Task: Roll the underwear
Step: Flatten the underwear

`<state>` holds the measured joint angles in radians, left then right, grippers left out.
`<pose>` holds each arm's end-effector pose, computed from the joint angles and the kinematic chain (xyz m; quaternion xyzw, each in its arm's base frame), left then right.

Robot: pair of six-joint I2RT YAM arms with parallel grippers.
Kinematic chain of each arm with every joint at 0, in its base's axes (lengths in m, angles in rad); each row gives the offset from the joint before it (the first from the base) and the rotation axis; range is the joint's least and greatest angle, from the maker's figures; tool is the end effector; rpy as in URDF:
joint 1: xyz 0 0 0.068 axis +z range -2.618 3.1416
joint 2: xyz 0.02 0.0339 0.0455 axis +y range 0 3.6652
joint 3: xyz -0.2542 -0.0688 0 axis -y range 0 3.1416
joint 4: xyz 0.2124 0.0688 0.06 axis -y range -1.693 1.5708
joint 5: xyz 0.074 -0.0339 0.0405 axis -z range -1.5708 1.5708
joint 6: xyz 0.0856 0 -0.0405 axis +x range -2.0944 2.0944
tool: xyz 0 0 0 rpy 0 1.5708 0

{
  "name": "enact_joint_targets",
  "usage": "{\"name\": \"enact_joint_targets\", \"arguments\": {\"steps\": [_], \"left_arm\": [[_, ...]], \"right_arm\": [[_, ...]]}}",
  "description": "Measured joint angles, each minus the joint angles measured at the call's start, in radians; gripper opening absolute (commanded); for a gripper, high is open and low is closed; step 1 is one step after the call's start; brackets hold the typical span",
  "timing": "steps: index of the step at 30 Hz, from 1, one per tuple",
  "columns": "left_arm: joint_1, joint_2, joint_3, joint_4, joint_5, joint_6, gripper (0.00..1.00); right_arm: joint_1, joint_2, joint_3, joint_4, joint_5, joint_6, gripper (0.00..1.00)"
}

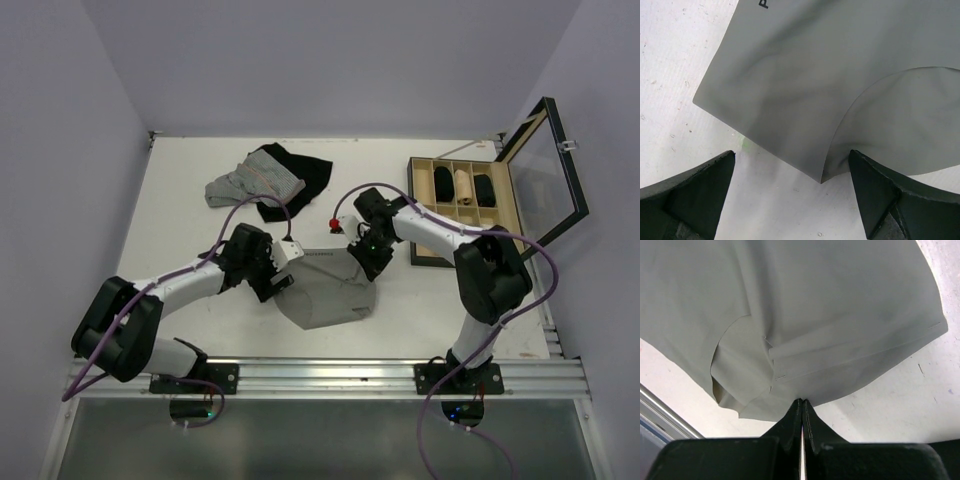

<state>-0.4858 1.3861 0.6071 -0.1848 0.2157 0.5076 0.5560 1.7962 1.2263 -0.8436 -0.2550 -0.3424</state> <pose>0.2183 -0.1360 0.1274 0.4804 0.8188 -0.0995 0.2982 0.2541 0.1833 0.1423 -0.4384 0.8864 0.1343 0.0640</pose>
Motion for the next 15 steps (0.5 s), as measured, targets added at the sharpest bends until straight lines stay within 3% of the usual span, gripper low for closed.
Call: {"name": "enact_joint_targets", "arguments": {"steps": [1, 4, 5, 8, 15], "left_arm": [[0.0, 0.0, 0.0, 0.001, -0.001, 0.0, 1.0], [0.0, 0.0, 0.0, 0.005, -0.006, 0.0, 1.0], [0.0, 0.0, 0.0, 0.005, -0.006, 0.0, 1.0], [0.0, 0.0, 0.0, 0.005, -0.006, 0.0, 1.0], [-0.001, 0.001, 0.002, 0.003, -0.008, 0.0, 1.0]], "right_arm": [[0.0, -0.01, 0.0, -0.005, 0.004, -0.005, 0.01], [0.0, -0.016, 0.0, -0.019, 0.019, -0.018, 0.26], [0.0, -0.016, -0.002, -0.023, 0.027, -0.023, 0.29], [0.0, -0.016, -0.002, -0.032, 0.031, -0.025, 0.32], [0.0, -0.002, 0.031, -0.027, 0.021, 0.0, 0.25]]}}
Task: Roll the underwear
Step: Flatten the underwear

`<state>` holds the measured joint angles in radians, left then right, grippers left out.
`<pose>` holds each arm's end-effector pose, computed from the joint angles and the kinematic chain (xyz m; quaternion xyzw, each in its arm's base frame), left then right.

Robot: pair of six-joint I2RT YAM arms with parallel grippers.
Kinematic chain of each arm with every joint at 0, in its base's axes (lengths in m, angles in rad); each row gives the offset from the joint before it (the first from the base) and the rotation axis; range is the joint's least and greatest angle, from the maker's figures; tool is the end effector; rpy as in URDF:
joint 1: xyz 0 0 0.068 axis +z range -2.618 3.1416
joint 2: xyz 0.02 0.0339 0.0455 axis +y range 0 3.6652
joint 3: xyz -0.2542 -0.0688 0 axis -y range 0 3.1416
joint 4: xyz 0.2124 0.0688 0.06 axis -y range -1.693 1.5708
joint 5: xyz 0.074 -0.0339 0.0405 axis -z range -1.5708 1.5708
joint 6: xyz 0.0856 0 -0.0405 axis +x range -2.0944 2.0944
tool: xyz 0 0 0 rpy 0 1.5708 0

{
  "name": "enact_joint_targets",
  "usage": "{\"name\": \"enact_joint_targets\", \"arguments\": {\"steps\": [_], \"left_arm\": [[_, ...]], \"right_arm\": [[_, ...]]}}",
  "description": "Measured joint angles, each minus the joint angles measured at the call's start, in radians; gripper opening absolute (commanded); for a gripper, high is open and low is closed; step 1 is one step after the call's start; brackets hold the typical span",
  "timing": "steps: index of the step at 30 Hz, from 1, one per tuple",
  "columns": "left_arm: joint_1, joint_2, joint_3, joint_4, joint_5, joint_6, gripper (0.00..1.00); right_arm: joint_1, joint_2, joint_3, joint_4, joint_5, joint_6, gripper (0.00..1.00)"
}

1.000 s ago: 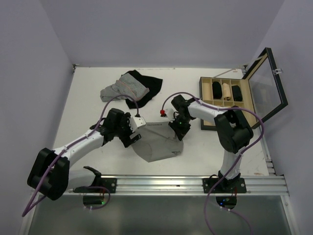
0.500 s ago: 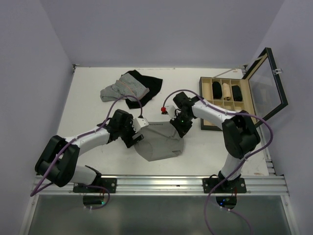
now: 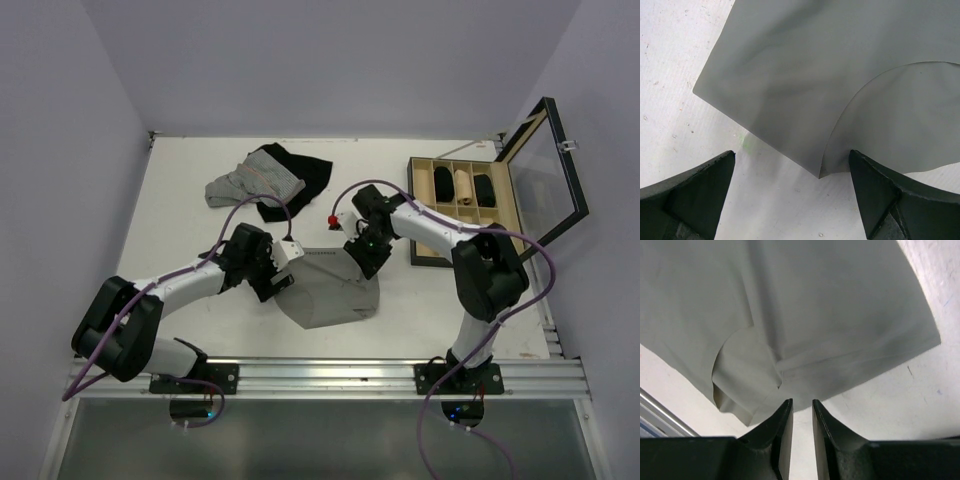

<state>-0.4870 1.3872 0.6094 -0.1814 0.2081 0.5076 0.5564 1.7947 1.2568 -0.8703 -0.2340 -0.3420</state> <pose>0.2194 -0.1362 0.1280 0.4799 0.8187 -0.0960 0.3004 0.2570 0.1832 0.1489 -0.4384 0.8876 0.1243 0.0677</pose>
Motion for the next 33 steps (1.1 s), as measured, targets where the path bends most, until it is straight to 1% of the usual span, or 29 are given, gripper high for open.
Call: {"name": "enact_joint_targets", "arguments": {"steps": [1, 3, 9, 12, 25, 33], "left_arm": [[0.0, 0.0, 0.0, 0.0, 0.0, 0.0, 1.0], [0.0, 0.001, 0.0, 0.0, 0.0, 0.0, 1.0], [0.0, 0.002, 0.002, 0.001, -0.008, -0.008, 1.0], [0.0, 0.002, 0.002, 0.002, -0.016, -0.014, 1.0], [-0.002, 0.003, 0.002, 0.014, -0.055, -0.02, 1.0], [-0.002, 0.003, 0.002, 0.013, -0.056, -0.02, 1.0]], "right_arm": [[0.0, 0.011, 0.008, 0.009, -0.005, 0.007, 0.23], [0.0, 0.032, 0.012, 0.029, -0.016, 0.017, 0.22], [0.0, 0.116, 0.011, 0.072, -0.016, 0.028, 0.12], [0.0, 0.119, 0.011, 0.074, -0.01, 0.024, 0.1], [0.001, 0.051, -0.066, 0.054, 0.061, -0.068, 0.06], [-0.009, 0.023, -0.101, 0.034, 0.086, -0.108, 0.06]]}}
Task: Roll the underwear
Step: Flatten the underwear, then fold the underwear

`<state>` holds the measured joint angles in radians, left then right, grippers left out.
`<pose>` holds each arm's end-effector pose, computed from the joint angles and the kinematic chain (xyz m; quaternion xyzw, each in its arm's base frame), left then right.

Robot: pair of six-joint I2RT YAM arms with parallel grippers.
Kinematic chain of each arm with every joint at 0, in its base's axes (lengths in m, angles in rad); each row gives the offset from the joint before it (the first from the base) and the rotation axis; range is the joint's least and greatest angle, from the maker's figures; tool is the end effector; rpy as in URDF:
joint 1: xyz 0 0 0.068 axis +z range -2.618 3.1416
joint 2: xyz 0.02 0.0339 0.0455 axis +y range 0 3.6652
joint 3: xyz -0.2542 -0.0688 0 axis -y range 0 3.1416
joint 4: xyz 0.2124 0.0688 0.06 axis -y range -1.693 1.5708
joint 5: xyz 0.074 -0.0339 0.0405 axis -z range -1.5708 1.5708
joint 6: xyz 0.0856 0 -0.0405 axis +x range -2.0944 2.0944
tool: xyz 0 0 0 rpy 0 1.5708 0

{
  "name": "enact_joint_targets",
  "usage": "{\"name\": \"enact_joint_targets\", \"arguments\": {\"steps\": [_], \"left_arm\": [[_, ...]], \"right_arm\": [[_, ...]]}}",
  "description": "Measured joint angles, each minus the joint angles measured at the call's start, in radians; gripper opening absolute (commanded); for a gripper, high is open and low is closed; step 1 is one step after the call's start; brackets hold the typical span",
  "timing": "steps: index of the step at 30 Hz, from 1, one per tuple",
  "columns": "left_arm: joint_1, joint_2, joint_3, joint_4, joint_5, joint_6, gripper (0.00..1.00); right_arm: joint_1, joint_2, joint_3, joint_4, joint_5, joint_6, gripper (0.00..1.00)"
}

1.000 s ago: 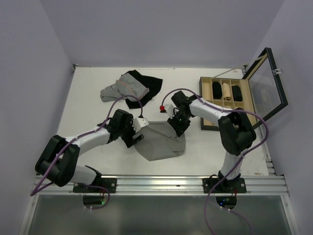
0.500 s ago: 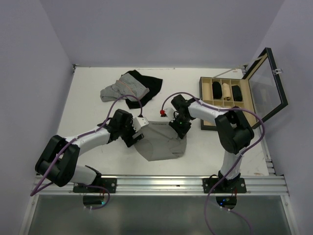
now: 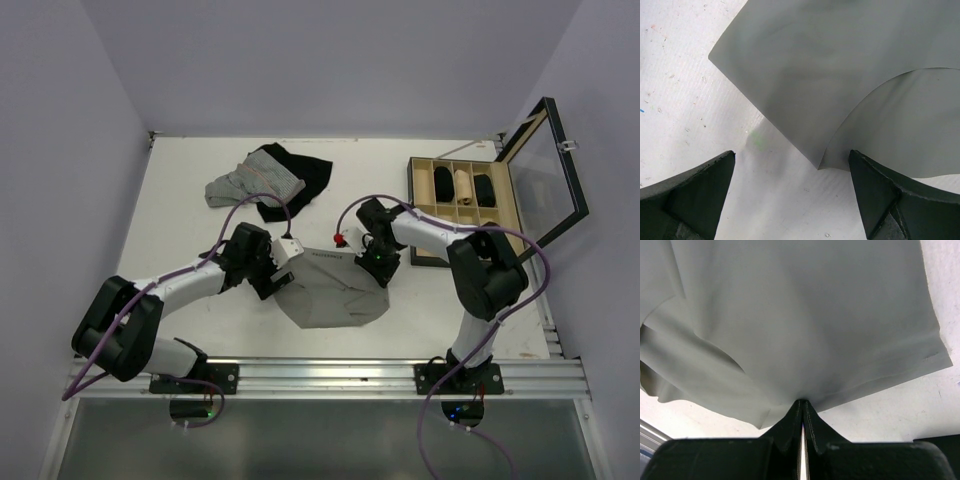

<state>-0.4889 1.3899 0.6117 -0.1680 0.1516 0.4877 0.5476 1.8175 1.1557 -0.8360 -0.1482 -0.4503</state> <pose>0.2238 -0.1337 0.1285 0.4657 0.8271 -0.0722 0.3063 0.2479 0.1660 0.1186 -0.4792 0.8738 0.0757 0.0327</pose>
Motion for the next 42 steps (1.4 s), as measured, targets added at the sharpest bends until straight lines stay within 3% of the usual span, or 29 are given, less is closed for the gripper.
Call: {"name": "enact_joint_targets", "arguments": {"steps": [12, 21, 26, 33, 36, 42], "left_arm": [[0.004, -0.002, 0.0, -0.001, -0.004, 0.002, 1.0], [0.031, -0.019, 0.01, -0.046, -0.034, 0.045, 1.0], [0.093, 0.029, 0.073, -0.095, -0.03, 0.099, 1.0], [0.155, -0.029, 0.14, -0.148, 0.076, 0.145, 1.0], [0.118, -0.121, 0.141, -0.166, 0.106, 0.156, 1.0], [-0.072, -0.196, 0.136, -0.146, 0.129, 0.132, 1.0]], "right_arm": [[-0.041, -0.014, -0.027, -0.02, 0.012, -0.037, 0.06], [-0.058, -0.009, 0.152, -0.068, -0.041, -0.018, 0.2], [-0.056, 0.053, 0.283, -0.036, -0.105, 0.021, 0.19], [-0.052, 0.196, 0.274, 0.013, -0.167, 0.069, 0.17], [-0.052, 0.206, 0.268, 0.017, -0.182, 0.077, 0.16], [-0.052, 0.204, 0.266, 0.019, -0.185, 0.085, 0.17]]}}
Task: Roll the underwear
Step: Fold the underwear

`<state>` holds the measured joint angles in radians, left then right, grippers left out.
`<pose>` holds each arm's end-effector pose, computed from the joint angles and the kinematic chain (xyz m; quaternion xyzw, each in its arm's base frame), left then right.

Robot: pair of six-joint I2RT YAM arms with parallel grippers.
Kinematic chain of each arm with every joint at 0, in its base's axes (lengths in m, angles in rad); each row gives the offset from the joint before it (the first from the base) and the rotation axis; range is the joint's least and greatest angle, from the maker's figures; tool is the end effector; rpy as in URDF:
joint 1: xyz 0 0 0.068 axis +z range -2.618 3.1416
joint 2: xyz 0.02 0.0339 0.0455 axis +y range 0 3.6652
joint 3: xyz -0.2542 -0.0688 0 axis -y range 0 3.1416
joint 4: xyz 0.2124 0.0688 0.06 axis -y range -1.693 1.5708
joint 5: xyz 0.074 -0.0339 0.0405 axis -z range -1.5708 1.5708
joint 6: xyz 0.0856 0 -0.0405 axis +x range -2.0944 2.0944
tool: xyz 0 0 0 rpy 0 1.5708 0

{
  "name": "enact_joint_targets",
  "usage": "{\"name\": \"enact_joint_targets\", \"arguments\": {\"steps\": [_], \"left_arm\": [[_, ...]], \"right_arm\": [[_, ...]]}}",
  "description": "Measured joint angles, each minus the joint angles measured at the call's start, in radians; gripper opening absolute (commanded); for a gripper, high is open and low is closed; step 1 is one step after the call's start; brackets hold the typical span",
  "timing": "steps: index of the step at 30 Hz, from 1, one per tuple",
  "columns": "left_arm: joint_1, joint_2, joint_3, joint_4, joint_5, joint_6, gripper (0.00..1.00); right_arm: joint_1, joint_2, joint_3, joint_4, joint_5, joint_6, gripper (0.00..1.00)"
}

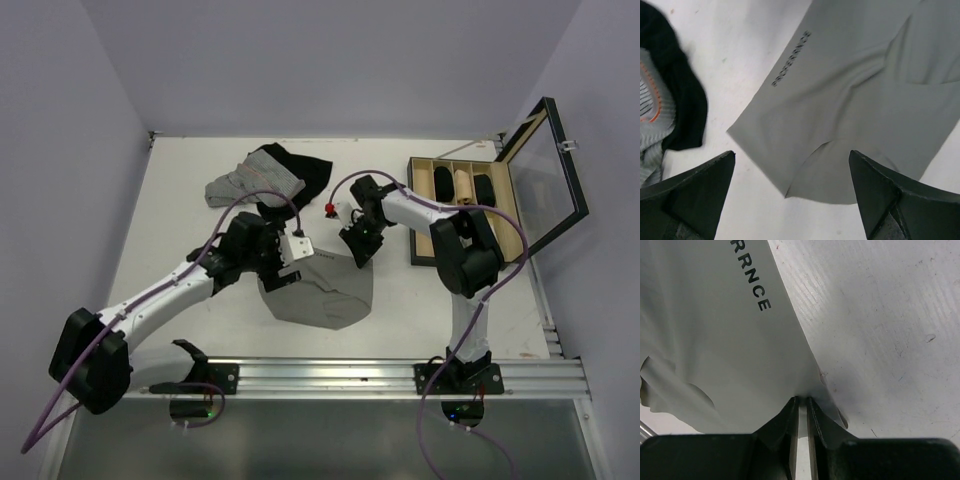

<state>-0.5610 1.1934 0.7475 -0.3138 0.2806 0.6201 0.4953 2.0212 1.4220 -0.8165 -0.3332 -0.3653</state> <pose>0.2051 -0.1569 0.2047 0.5525 0.7250 -0.1169 0.3943 0.3068 0.1976 0.1191 -0.4218 0.8882 0.1699 0.0655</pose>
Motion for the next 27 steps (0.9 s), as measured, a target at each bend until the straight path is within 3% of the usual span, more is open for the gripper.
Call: {"name": "enact_joint_targets", "arguments": {"steps": [11, 27], "left_arm": [[-0.315, 0.131, -0.051, 0.083, -0.101, -0.059, 1.0], [-0.503, 0.299, -0.001, 0.149, -0.182, -0.049, 1.0]], "right_arm": [[0.026, -0.018, 0.0, 0.013, -0.082, 0.07, 0.17], [0.027, 0.005, -0.011, 0.032, -0.055, 0.069, 0.13]]}}
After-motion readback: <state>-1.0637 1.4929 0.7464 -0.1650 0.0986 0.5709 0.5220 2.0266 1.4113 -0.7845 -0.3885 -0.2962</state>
